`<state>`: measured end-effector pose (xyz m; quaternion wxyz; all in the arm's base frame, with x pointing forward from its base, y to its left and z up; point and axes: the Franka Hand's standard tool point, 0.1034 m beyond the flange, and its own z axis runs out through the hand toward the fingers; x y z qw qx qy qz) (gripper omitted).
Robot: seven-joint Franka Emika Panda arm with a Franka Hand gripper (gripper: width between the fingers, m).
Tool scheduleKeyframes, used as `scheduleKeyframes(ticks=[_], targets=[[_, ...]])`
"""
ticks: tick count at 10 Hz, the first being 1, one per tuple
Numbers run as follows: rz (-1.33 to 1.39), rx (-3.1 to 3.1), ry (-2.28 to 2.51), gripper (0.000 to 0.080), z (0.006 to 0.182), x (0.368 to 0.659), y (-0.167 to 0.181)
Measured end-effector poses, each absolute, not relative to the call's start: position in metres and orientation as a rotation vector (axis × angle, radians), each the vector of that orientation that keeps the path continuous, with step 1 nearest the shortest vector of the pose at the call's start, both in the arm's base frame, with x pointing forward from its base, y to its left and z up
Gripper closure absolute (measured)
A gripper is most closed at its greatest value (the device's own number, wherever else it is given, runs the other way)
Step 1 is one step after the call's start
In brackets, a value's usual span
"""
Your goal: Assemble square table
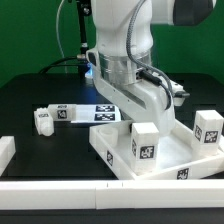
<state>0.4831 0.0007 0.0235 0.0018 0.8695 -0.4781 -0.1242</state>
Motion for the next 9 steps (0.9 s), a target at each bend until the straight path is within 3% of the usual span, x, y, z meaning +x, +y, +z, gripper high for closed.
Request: scheduleKeyframes(ticks=[3, 8, 9], targets=[[-0.347, 2.993, -0.938, 0.0735, 0.03, 0.496, -0.03], [-0.264, 3.101, -0.273, 0.0742, 0.03, 0.509, -0.039], [-0.234, 3.111, -0.02, 0.0742, 0.031, 0.523, -0.042]])
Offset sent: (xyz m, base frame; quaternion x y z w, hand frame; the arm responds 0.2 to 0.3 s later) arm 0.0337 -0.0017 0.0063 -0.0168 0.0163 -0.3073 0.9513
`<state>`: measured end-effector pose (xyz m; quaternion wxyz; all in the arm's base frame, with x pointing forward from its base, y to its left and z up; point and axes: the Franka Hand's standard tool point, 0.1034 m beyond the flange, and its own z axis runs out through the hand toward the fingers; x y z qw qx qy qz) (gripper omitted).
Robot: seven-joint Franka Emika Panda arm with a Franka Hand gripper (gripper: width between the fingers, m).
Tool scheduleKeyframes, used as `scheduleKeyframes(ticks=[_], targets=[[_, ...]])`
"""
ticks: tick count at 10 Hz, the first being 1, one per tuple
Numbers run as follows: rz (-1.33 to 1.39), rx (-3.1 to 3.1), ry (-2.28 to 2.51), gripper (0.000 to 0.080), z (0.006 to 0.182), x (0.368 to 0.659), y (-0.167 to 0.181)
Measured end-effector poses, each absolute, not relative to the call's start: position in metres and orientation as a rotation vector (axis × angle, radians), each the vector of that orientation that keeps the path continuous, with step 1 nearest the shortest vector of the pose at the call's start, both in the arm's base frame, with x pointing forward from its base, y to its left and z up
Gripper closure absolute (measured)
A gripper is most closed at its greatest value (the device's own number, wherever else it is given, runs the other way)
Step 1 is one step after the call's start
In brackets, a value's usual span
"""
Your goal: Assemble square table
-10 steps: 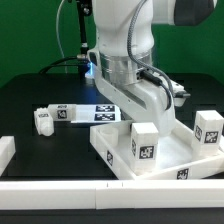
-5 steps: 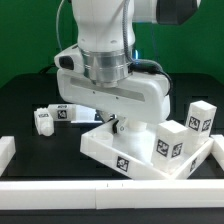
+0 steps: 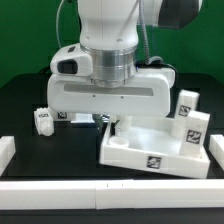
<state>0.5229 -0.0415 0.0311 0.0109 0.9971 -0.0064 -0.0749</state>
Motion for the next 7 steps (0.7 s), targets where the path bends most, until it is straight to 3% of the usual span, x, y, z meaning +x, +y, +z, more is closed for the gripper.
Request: scheduleKeyframes(ticks=[3, 7], targets=[[-0.104, 3.086, 0.253, 0.0739, 0.026, 0.561, -0.023], [-0.126, 3.04, 0.544, 0.0739, 0.025, 0.558, -0.038]])
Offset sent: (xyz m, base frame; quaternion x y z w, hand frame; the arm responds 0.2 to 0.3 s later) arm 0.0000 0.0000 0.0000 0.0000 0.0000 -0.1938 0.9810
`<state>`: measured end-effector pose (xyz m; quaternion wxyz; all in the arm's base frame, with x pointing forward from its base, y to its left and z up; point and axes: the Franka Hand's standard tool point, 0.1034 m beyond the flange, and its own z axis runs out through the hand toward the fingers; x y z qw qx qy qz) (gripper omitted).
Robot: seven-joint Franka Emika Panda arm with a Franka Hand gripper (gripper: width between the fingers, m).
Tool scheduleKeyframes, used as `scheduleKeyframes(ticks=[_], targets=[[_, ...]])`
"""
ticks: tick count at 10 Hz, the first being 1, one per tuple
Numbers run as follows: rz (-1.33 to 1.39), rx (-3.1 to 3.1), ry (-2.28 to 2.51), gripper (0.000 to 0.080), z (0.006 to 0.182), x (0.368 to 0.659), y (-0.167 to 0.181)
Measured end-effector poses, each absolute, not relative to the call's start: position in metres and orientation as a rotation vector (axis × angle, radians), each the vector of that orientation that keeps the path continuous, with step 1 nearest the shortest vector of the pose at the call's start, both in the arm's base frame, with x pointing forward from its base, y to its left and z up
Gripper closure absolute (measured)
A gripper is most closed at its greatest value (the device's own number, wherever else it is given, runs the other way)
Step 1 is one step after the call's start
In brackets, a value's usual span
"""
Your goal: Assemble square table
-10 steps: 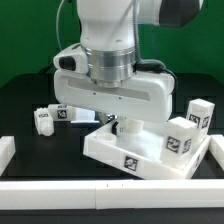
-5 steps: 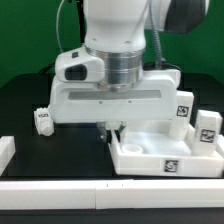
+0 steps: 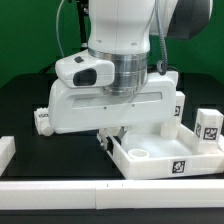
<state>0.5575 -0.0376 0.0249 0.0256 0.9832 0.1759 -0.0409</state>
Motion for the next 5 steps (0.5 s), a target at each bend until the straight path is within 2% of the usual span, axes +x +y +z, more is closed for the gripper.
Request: scheduleKeyframes(ticks=[1, 5], targets=[[-0.133, 3.009, 0.681, 0.074, 0.025, 0.558, -0.04], [-0.052, 2.687, 1.372, 0.0742, 0.027, 0.6, -0.019]])
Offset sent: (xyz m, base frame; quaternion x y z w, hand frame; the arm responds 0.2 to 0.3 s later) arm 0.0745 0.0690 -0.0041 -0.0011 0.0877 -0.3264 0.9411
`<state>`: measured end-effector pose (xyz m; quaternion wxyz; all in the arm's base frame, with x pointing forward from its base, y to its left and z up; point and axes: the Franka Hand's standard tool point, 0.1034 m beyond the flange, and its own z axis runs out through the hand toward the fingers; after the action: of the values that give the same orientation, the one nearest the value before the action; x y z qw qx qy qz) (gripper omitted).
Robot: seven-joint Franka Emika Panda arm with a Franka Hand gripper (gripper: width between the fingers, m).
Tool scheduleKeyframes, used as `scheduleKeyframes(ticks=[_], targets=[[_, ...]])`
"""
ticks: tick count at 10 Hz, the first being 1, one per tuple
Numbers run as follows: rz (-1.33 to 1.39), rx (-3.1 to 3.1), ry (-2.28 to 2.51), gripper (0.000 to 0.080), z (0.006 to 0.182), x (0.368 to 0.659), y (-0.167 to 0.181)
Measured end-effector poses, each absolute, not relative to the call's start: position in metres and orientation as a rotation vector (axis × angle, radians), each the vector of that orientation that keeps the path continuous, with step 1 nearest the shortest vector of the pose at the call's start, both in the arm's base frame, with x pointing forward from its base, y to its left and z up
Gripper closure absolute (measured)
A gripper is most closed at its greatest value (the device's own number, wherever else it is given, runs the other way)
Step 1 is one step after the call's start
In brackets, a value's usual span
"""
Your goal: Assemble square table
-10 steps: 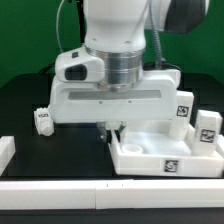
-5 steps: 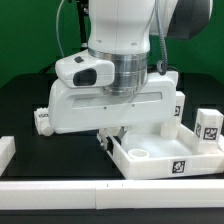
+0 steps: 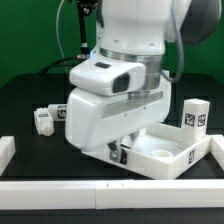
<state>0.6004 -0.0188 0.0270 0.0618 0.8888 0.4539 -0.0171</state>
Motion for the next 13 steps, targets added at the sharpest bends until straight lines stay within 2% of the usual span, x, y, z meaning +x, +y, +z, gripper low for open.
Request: scheduleKeyframes(ticks=[4, 7, 13], targets=[[-0.093, 2.486, 1.672, 0.0742, 0.026, 0.6, -0.028], [-0.015, 2.324, 1.855, 0.0742, 0.031, 0.632, 0.011], [0.012, 2.299, 1.866, 0.0742, 0.032, 0.638, 0.017]])
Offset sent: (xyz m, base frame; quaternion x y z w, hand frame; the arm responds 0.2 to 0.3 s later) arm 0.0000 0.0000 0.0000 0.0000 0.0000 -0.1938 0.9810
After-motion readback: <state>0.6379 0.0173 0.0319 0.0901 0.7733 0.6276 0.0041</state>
